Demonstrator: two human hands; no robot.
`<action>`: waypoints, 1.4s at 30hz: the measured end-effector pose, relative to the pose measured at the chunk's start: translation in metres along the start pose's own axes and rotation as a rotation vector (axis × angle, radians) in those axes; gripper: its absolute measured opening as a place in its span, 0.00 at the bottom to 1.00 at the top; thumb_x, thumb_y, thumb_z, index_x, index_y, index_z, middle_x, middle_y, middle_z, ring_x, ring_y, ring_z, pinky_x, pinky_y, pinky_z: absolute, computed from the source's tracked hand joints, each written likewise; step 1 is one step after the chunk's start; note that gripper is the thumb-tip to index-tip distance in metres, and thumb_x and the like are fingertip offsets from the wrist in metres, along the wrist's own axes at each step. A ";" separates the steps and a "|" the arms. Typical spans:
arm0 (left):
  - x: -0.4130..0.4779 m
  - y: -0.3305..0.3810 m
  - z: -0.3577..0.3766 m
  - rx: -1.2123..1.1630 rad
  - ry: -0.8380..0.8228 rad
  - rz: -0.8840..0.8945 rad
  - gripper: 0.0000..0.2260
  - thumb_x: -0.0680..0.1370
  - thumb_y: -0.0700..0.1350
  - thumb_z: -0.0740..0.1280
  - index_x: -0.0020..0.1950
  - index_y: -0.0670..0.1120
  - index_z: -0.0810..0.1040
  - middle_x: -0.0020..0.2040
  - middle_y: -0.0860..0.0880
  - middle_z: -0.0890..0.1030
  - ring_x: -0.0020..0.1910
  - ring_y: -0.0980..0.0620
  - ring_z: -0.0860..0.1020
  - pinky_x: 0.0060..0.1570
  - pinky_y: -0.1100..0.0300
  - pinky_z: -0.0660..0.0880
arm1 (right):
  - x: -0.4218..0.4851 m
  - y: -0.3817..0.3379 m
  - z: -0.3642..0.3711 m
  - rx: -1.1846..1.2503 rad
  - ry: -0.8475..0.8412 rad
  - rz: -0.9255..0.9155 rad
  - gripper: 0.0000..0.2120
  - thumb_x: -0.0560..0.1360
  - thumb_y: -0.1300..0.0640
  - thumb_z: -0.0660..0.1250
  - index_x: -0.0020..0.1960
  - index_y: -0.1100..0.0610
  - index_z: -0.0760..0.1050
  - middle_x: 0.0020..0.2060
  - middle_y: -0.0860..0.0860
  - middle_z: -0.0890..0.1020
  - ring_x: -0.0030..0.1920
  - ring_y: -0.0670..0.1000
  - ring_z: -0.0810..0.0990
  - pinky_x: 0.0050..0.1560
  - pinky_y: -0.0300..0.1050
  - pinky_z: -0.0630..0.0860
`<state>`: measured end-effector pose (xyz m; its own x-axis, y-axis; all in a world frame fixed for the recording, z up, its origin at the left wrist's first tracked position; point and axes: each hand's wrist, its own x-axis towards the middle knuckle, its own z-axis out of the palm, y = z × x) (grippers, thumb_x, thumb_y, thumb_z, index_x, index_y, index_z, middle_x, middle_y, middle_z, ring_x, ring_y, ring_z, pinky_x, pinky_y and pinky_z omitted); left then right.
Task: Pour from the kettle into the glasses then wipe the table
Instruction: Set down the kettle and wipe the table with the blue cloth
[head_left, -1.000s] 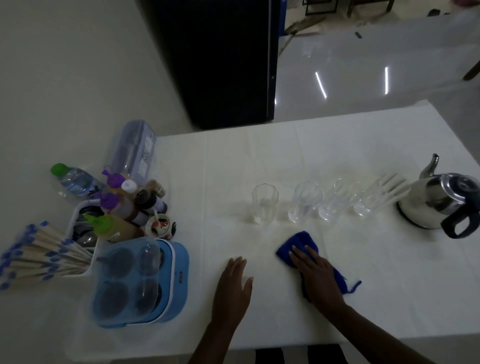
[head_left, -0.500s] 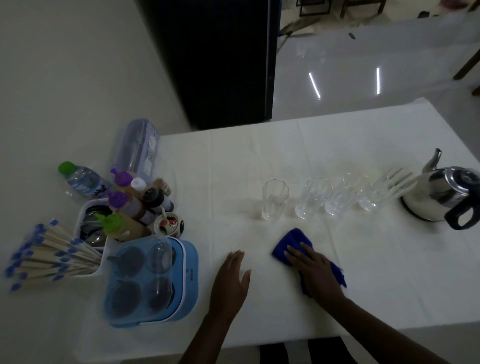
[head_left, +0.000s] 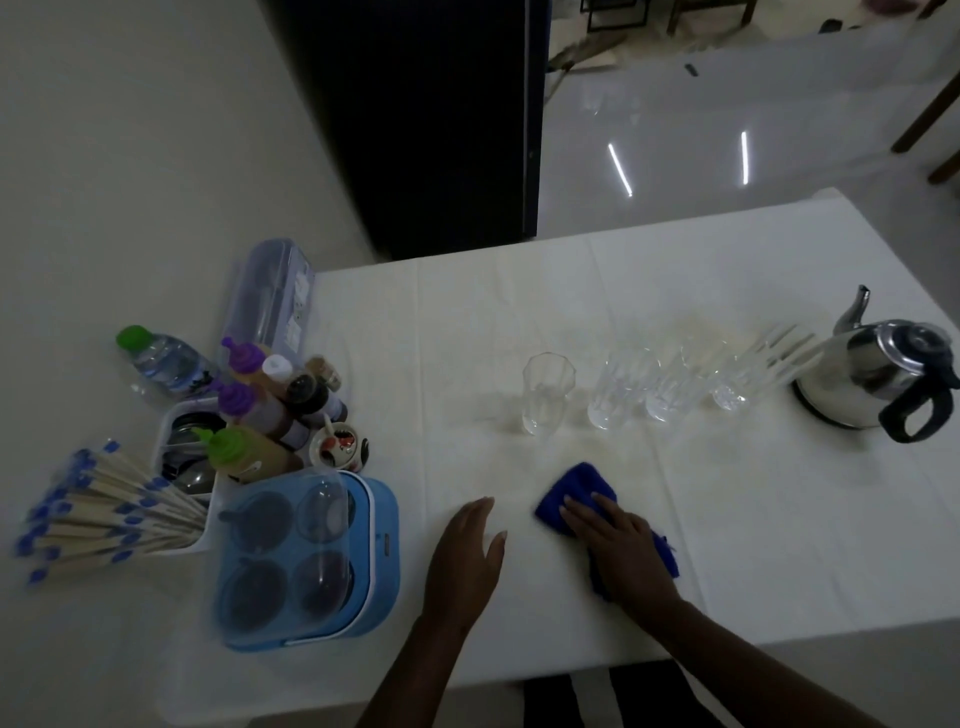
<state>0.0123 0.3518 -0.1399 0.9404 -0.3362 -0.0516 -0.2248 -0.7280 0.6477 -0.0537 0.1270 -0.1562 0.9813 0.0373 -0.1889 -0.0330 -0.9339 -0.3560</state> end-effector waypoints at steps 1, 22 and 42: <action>0.000 0.000 0.000 0.003 -0.001 0.001 0.20 0.78 0.47 0.65 0.69 0.46 0.69 0.66 0.47 0.74 0.66 0.53 0.70 0.66 0.61 0.65 | 0.011 -0.006 -0.002 0.028 0.023 0.072 0.41 0.69 0.66 0.67 0.73 0.42 0.53 0.73 0.40 0.57 0.74 0.53 0.55 0.67 0.58 0.64; -0.006 0.019 0.010 0.012 -0.012 -0.032 0.20 0.78 0.50 0.65 0.70 0.47 0.69 0.66 0.50 0.74 0.65 0.56 0.70 0.64 0.65 0.64 | 0.035 -0.055 -0.005 0.202 0.137 0.375 0.35 0.71 0.67 0.62 0.73 0.47 0.56 0.74 0.45 0.59 0.75 0.58 0.52 0.68 0.65 0.58; -0.004 0.027 0.012 -0.006 -0.013 -0.102 0.19 0.78 0.47 0.66 0.68 0.47 0.70 0.66 0.49 0.73 0.65 0.54 0.69 0.64 0.63 0.63 | -0.004 -0.024 0.009 0.008 -0.024 -0.085 0.45 0.63 0.60 0.72 0.73 0.44 0.54 0.73 0.43 0.62 0.69 0.59 0.66 0.58 0.59 0.74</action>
<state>-0.0008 0.3263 -0.1309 0.9548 -0.2683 -0.1276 -0.1263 -0.7551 0.6433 -0.0583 0.1527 -0.1549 0.9758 0.1251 -0.1794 0.0487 -0.9240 -0.3792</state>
